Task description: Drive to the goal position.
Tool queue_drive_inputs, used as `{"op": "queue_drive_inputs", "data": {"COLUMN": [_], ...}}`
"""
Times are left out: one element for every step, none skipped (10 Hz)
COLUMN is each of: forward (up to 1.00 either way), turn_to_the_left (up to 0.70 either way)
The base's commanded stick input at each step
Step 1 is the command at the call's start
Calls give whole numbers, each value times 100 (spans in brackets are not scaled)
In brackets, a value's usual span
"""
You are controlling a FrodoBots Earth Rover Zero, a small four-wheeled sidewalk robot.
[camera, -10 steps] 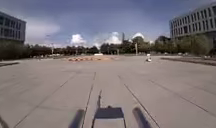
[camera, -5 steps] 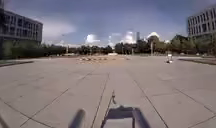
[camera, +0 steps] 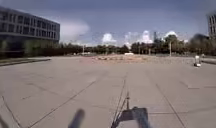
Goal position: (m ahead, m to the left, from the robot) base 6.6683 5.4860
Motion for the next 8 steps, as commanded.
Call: {"op": "queue_drive_inputs", "data": {"forward": [100,100,100,100,100,100,100,100], "turn_to_the_left": [38,38,38,38,38,29,10,0]}}
